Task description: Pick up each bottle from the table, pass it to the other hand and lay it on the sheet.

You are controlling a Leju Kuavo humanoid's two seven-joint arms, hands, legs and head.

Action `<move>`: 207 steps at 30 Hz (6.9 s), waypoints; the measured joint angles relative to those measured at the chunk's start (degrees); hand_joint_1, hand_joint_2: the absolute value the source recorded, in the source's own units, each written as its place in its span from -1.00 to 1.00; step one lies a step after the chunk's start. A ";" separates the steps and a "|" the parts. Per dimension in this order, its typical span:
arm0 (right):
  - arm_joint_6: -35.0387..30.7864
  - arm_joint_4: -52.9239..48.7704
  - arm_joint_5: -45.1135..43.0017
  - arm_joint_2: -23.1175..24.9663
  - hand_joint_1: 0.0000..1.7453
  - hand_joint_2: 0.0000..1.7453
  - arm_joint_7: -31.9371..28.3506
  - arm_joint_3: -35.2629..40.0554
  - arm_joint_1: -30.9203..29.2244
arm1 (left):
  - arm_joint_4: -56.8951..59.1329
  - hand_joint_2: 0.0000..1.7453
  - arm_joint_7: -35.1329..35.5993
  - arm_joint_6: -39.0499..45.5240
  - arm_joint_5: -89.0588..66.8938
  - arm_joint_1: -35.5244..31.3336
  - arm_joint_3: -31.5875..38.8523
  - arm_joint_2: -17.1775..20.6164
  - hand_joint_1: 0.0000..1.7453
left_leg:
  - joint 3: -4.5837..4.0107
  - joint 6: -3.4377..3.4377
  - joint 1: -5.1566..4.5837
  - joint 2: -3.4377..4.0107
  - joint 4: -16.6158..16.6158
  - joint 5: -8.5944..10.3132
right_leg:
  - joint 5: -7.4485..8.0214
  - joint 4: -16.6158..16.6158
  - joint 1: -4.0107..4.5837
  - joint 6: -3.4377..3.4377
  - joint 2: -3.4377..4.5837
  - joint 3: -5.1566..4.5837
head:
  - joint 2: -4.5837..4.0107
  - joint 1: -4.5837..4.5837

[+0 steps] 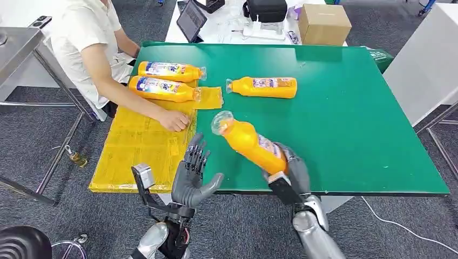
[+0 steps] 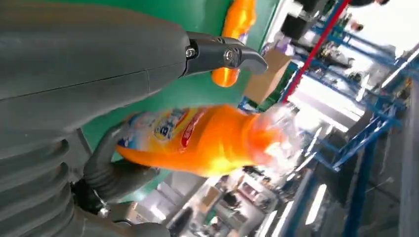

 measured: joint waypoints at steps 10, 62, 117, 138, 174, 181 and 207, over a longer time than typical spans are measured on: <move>0.57 -4.52 -3.06 2.95 0.66 1.00 -1.14 10.75 1.84 | 0.22 1.00 0.76 0.72 -1.64 -2.02 -0.37 0.02 -1.00 | -0.01 0.00 0.01 0.00 0.00 0.00 | -0.01 0.00 0.00 -0.01 0.00 -0.03 | 0.00 0.00; -14.19 -10.25 -11.08 2.67 -1.00 -1.00 -1.66 14.56 4.27 | 2.19 1.00 -5.05 15.13 -27.40 -6.92 3.28 3.85 1.00 | -0.04 -0.01 0.01 0.02 0.00 0.01 | 0.00 0.00 0.00 -0.01 0.01 -0.10 | 0.00 0.02; -15.95 -20.22 -12.11 10.47 -1.00 -1.00 -1.66 -2.49 6.23 | 45.22 1.00 19.23 20.75 -89.23 -27.95 10.82 0.77 0.78 | -0.15 -0.04 0.03 -0.01 0.00 0.08 | 0.02 0.04 0.01 -0.02 0.00 -0.15 | 0.00 0.00; -15.95 -12.22 -15.69 8.88 -1.00 -1.00 -1.66 -1.50 3.30 | 54.97 1.00 16.70 -9.33 -78.47 -35.30 16.02 0.24 -1.00 | 0.07 -0.04 0.02 -0.04 0.00 0.08 | 0.02 0.04 0.01 -0.02 -0.02 0.08 | 0.00 0.02; -15.95 -11.02 -10.29 8.66 -1.00 -1.00 -1.66 -4.17 4.60 | 31.59 1.00 0.26 10.91 -66.55 -21.96 10.70 -2.45 -1.00 | 0.00 -0.02 -0.01 -0.03 0.01 0.02 | 0.01 0.02 -0.01 -0.01 -0.01 -0.01 | 0.00 0.02; -15.95 -11.91 -10.08 8.59 -1.00 -1.00 -1.66 -5.57 5.28 | 17.63 1.00 -1.36 5.88 -57.75 -17.13 3.60 -1.18 -1.00 | -0.05 -0.03 0.02 -0.03 0.00 0.04 | 0.00 0.03 0.01 -0.01 -0.01 -0.06 | 0.00 0.02; -16.00 -2.22 47.91 2.65 -1.00 1.00 0.09 -23.60 -0.23 | 8.29 1.00 -2.32 3.69 -27.76 -9.76 -1.97 -0.70 -1.00 | -0.07 0.02 -0.03 -0.08 0.02 0.06 | 0.03 0.00 -0.03 0.01 -0.04 -0.01 | 0.00 0.02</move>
